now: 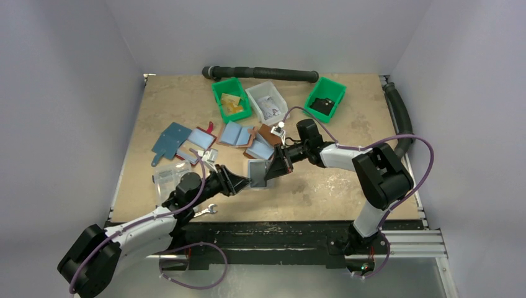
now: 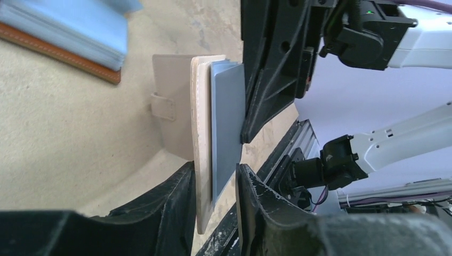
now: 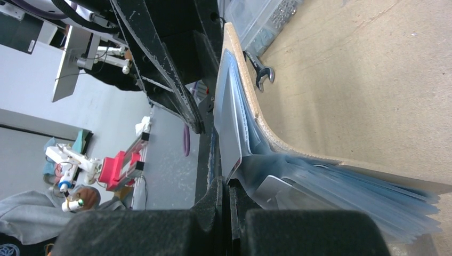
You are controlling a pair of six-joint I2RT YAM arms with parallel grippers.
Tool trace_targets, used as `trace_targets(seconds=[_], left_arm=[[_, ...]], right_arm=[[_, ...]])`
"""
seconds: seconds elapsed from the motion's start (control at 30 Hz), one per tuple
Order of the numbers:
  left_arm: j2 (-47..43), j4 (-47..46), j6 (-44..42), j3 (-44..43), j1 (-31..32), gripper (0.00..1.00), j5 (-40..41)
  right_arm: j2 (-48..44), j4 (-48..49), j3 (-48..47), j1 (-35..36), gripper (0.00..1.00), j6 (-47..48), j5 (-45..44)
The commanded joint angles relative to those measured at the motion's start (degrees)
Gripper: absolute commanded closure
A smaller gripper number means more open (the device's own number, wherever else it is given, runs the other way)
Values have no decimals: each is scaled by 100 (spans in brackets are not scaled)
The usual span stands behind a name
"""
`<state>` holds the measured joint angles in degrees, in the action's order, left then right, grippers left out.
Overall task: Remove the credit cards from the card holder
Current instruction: Remove the credit card from the card holder.
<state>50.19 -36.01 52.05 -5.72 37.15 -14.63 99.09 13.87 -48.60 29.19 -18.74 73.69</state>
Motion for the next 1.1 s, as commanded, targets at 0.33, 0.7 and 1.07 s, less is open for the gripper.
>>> trace_targets(seconds=[0.33,0.7,1.07], left_arm=[[199,-1110,167,121,-32,100,-337],[-337,-1270,329,417,-142,100,-123],[-470,-1587,574,717,-384,100,-279]], right_arm=[[-12,63,-255,17,100,116,295],[-4,-68,-301,12,100,228,303],[5,-87,-316,8,100,265,385]])
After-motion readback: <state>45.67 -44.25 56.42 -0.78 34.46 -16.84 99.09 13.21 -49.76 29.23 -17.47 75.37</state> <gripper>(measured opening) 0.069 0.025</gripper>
